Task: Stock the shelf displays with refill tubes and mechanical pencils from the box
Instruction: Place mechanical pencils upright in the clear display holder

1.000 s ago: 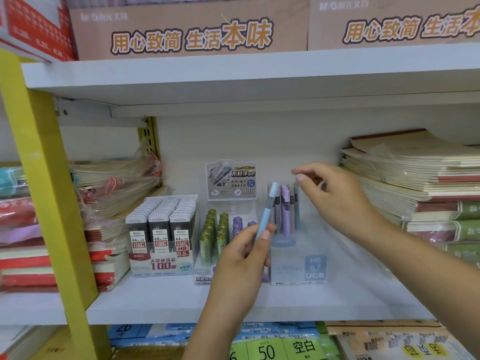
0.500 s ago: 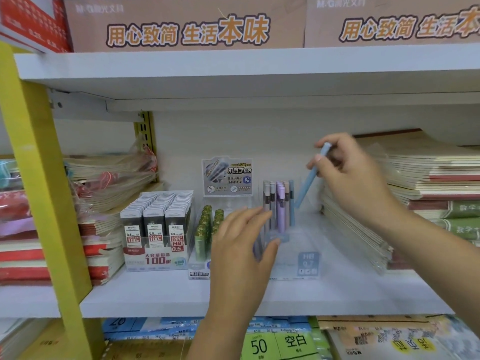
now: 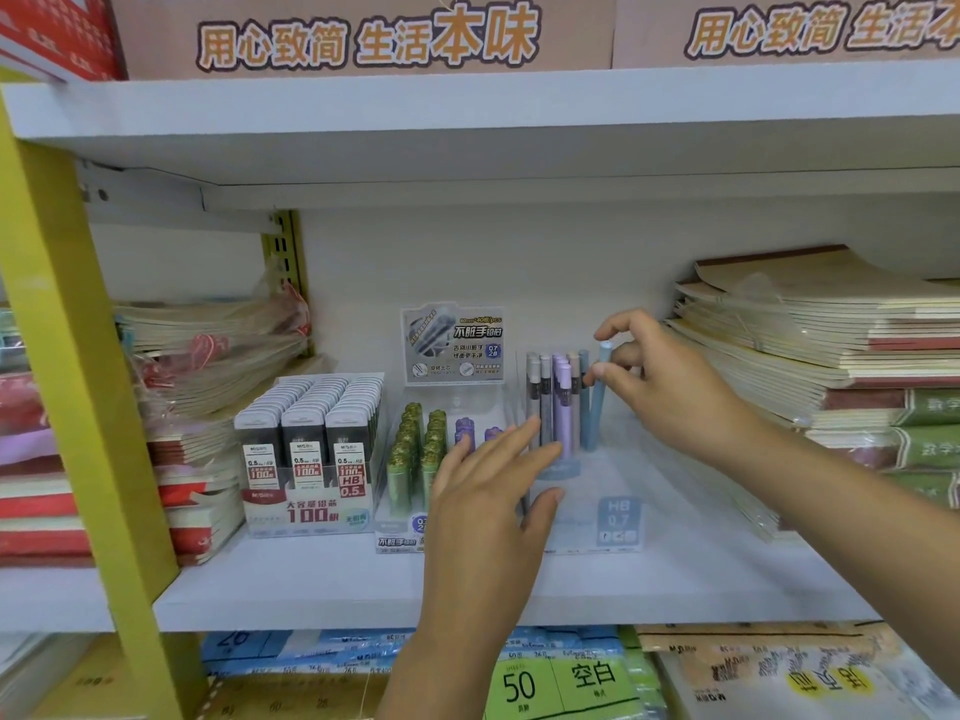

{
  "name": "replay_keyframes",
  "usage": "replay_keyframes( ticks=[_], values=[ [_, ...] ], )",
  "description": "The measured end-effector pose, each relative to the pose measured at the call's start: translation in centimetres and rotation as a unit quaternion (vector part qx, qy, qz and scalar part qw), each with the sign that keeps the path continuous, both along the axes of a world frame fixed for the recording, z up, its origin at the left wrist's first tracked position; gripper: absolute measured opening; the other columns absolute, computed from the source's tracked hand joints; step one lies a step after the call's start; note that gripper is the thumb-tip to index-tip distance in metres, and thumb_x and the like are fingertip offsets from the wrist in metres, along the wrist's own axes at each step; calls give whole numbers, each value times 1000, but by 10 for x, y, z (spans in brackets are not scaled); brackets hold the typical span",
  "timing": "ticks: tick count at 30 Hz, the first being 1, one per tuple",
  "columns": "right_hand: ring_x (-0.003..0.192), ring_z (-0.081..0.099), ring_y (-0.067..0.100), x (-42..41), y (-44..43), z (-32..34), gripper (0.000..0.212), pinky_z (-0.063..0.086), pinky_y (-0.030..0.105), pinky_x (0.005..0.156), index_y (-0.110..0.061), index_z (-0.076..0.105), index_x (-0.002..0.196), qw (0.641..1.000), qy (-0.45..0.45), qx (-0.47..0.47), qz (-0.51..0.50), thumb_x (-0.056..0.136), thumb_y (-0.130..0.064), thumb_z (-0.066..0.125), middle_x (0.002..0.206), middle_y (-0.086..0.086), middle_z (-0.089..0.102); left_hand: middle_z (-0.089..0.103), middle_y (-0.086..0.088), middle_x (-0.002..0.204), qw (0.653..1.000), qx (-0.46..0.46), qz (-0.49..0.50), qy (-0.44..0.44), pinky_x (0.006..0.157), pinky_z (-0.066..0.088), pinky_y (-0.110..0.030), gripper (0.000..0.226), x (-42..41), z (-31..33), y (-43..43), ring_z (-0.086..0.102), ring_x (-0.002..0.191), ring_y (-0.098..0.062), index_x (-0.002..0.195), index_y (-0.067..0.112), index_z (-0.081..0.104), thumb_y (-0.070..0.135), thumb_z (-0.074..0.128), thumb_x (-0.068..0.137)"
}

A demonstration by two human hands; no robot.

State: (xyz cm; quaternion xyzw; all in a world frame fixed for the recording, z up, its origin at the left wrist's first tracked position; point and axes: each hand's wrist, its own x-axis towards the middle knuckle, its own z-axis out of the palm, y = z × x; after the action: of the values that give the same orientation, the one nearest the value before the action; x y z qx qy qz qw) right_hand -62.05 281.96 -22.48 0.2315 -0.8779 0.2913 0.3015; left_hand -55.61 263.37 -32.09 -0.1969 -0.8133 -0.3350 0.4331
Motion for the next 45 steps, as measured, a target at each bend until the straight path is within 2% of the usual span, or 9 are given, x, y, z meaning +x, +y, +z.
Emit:
replay_keyframes(
  ticks=[6, 12, 18, 25, 29, 32, 36, 41, 45],
  values=[
    [101, 48, 15, -8, -2, 4, 25, 41, 33, 75, -26, 56, 109, 992, 85, 44, -83, 88, -31, 67, 99, -8, 60, 59, 12, 138, 1000, 2, -1, -4, 117, 28, -39, 40, 0, 0, -1, 43, 121, 8, 122, 31, 70, 23, 79, 84],
    [110, 47, 31, -11, -9, 12, 27, 41, 39, 87, -21, 62, 113, 983, 91, 101, -121, 88, -29, 67, 112, 9, 61, 58, 13, 140, 1000, -4, 0, -12, 118, 27, -38, 39, 1, 0, -1, 47, 122, 5, 124, 31, 69, 24, 77, 86],
    [82, 62, 15, -4, -13, 18, 14, 44, 25, 67, -18, 63, 101, 998, 15, -38, -53, 87, -18, 68, 84, -4, 66, 56, 15, 142, 1000, -5, -5, -20, 119, 21, -34, 39, 5, 2, -1, 45, 123, 5, 125, 32, 68, 24, 75, 88],
    [85, 59, 14, -8, -7, 14, 17, 45, 32, 71, -23, 57, 102, 998, 14, -20, -52, 88, -21, 67, 80, -6, 66, 58, 13, 140, 1000, -5, -8, -1, 118, 23, -36, 39, 1, 0, -1, 40, 121, 12, 124, 30, 69, 23, 76, 86],
    [103, 45, 21, -20, -3, 2, 11, 34, 31, 78, -27, 64, 99, 992, 49, 49, -109, 88, -26, 66, 95, -4, 60, 60, 12, 139, 1000, -6, -2, 1, 116, 26, -39, 39, -1, -2, -1, 49, 123, -1, 123, 30, 69, 24, 76, 85],
    [111, 38, 23, -26, -3, -3, 16, 25, 25, 82, -31, 67, 105, 992, 20, 33, -117, 91, -27, 62, 101, 0, 45, 59, 12, 139, 1000, -11, -10, -4, 117, 25, -37, 40, -2, -1, -4, 43, 121, 9, 124, 31, 68, 24, 76, 86],
    [118, 43, 23, -13, 0, -5, 30, 35, 31, 97, -31, 58, 125, 995, -24, -18, -91, 96, -23, 53, 117, 5, 50, 48, 20, 143, 1000, -17, -12, -17, 120, 17, -26, 47, 5, 3, -5, 35, 134, 4, 133, 32, 61, 23, 74, 89],
    [87, 56, 1, 66, 4, -15, 29, 41, 6, 70, -38, 58, 111, 983, 49, -176, -1, 95, -15, 53, 100, -13, 64, 68, 6, 124, 995, -60, 16, 75, 109, 32, -20, 34, 39, -5, -18, 57, 118, -13, 122, 19, 69, 12, 72, 89],
    [71, 62, 12, 143, 3, -63, 21, 48, 17, 61, -37, 61, 100, 974, -4, -202, 102, 93, -20, 50, 86, -9, 69, 69, 6, 113, 985, -168, -19, 25, 94, 40, -20, 23, 84, -69, -54, 59, 103, -14, 114, 19, 70, 22, 59, 94]
  ],
)
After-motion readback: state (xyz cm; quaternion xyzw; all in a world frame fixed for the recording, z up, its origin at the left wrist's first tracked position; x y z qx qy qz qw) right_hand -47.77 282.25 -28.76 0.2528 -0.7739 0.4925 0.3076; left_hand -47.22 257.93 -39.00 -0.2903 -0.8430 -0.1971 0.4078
